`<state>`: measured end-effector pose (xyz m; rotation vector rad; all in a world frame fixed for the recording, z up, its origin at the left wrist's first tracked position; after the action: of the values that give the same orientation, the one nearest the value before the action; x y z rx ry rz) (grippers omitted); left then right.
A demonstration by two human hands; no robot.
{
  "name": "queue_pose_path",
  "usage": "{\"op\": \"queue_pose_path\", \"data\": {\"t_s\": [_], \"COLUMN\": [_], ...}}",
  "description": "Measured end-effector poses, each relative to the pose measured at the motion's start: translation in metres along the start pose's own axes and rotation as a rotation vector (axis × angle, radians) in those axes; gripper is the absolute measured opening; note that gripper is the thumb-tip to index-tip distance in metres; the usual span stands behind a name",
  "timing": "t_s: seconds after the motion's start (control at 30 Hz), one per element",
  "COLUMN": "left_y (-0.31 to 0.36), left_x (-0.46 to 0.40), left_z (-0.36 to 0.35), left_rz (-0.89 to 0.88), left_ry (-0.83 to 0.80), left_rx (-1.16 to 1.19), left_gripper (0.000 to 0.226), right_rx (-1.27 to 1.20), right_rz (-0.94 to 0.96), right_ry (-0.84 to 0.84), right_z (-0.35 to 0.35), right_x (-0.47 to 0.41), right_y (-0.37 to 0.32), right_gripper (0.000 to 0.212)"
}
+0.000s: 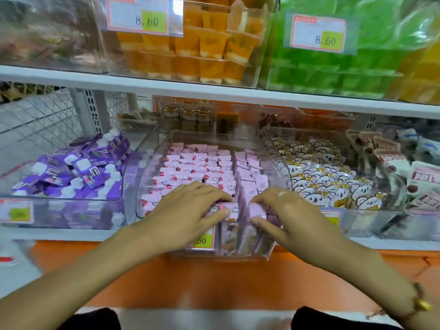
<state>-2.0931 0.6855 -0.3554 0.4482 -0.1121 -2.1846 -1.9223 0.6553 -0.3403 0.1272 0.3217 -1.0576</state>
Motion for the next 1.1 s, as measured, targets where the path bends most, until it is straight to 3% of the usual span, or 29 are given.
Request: {"op": "queue_pose_path", "data": {"t_s": [0.37, 0.47, 0.57, 0.63, 0.7, 0.77, 0.87, 0.97, 1.1], "left_y": [0.010, 0.006, 0.006, 0.011, 0.024, 0.035, 0.037, 0.032, 0.020], "left_x": [-0.012, -0.012, -0.009, -0.005, -0.001, 0.003, 0.005, 0.006, 0.002], "left_z": [-0.001, 0.004, 0.021, 0.030, 0.032, 0.027, 0.032, 0.041, 0.033], "left_rz": [0.030, 0.049, 0.076, 0.050, -0.026, -0.097, -0.103, -0.051, 0.271], "left_ry": [0.004, 0.074, 0.251, 0.343, 0.310, 0.267, 0.408, 0.480, 0.382], "left_rx": [0.082, 0.136, 0.288, 0.436, 0.476, 0.367, 0.333, 0.556, 1.083], "left_gripper": [0.030, 0.036, 0.033, 0.032, 0.041, 0.053, 0.048, 0.039, 0.038], "right_rx": [-0.122, -0.219, -0.446, -0.693, -0.948, -1.162, -1.359, -1.463, -1.466], "right_rz": [0.012, -0.026, -0.126, -0.229, -0.353, -0.462, -0.524, -0.545, -0.570], "right_ry": [0.044, 0.231, 0.561, 0.671, 0.633, 0.564, 0.486, 0.448, 0.365], "right_z": [0.002, 0.019, 0.043, 0.046, 0.038, 0.026, 0.018, 0.015, 0.011], "right_x": [-0.018, -0.011, -0.002, 0.000, -0.005, -0.008, -0.011, -0.012, -0.015], "right_y": [0.000, 0.006, 0.013, 0.016, 0.016, 0.015, 0.013, 0.013, 0.015], "right_gripper": [0.023, 0.028, 0.015, 0.005, 0.008, 0.017, 0.027, 0.030, 0.038]}}
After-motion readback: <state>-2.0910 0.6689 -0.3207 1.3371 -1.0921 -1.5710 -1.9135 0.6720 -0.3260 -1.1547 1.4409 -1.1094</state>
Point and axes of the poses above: each hand's wrist, its own x-axis away from the middle knuckle, its own z-axis out of the back of the hand, y = z × x, the point moved 5 cm from there along -x, towards the middle knuckle
